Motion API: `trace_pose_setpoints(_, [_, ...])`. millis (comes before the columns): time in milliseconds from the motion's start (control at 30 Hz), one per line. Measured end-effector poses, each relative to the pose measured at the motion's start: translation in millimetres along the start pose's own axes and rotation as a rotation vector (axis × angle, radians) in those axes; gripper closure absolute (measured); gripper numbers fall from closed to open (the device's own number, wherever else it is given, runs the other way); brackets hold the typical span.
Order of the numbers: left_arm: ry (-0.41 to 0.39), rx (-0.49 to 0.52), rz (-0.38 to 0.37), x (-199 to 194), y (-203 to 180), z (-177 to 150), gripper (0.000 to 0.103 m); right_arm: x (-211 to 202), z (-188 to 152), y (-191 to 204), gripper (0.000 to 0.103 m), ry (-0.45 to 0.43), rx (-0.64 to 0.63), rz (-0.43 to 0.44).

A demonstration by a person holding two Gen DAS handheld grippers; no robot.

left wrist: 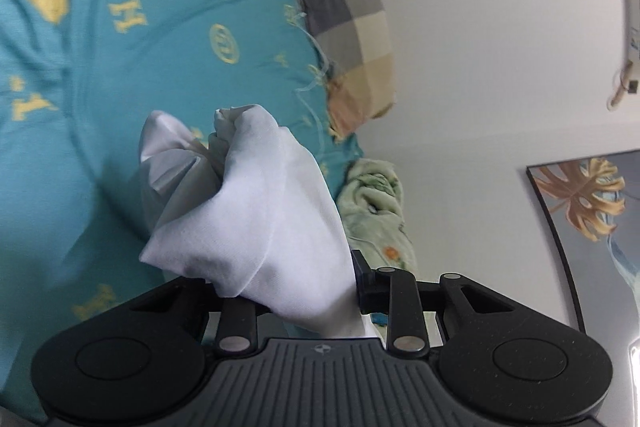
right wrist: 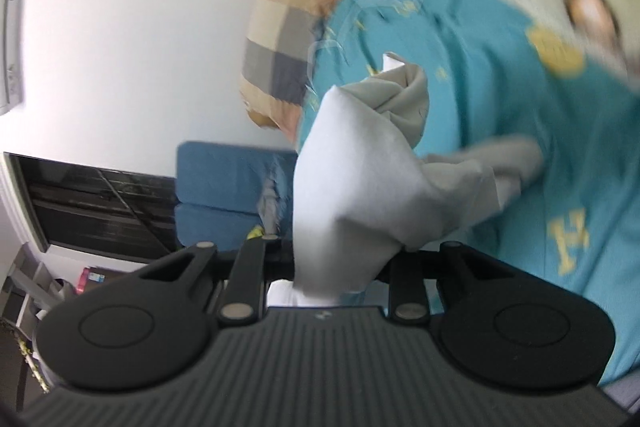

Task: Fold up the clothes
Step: 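Carry the folded shirt onto the green blanket and release it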

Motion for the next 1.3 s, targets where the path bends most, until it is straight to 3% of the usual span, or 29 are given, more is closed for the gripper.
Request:
trace_pose_setpoints(233, [0.120, 0.082, -0.121, 133.1, -99.7, -46.4, 0.073, -68.4, 134.3, 44.0, 0.075, -0.168, -0.068, 0.037])
trace_pose_setpoints(467, [0.264, 0.150, -0.312, 282.6, -207.6, -128.3, 0.073, -158.0, 273.7, 66.9, 0.075, -0.414, -0.182, 0.029])
trace_pose_setpoints(600, [0.356, 0.259, -0.379, 347.2, -217.3, -186.7, 0.072, -195.3, 325.2, 50.4, 0.075, -0.544, -0.250, 0.003])
trace_pose_setpoints(667, [0.406, 0.272, -0.358, 369.7, -197.5, -214.7, 0.071, -197.8, 338.2, 20.5, 0.075, -0.568, -0.247, -0.056])
trace_pose_setpoints(733, [0.459, 0.263, -0.283, 387.3, -158.4, -238.2, 0.071, -195.2, 345.7, -9.6, 0.075, -0.572, -0.228, -0.111])
trace_pose_setpoints(867, [0.535, 0.195, -0.162, 400.2, -88.5, -269.5, 0.071, -171.0, 339.3, -70.6, 0.075, -0.507, -0.129, -0.208])
trace_pose_setpoints(967, [0.549, 0.195, -0.119, 397.3, -66.8, -281.3, 0.064, -153.5, 333.6, -116.2, 0.075, -0.458, -0.055, -0.280])
trace_pose_setpoints(1033, [0.544, 0.204, -0.072, 394.2, -63.1, -283.5, 0.050, -145.6, 330.6, -135.8, 0.075, -0.437, -0.016, -0.309])
trace_pose_setpoints(1167, [0.566, 0.320, -0.034, 380.3, -85.2, -281.8, 0.023, -150.6, 327.8, -132.2, 0.069, -0.427, 0.036, -0.326])
trace_pose_setpoints(1300, [0.558, 0.519, 0.029, 359.2, -115.3, -276.0, 0.016, -183.3, 308.4, -118.4, 0.053, -0.461, -0.028, -0.393])
Point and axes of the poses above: each gripper's, at about its wrist camera, not at the fingertips, and x roughly the way its jaws point, y to its left, z to its top, the point moved 9 cm from there along x, roughly the way its jaws point, and after that the axes turned 12 degrees about -z, right-handed, at the moved point
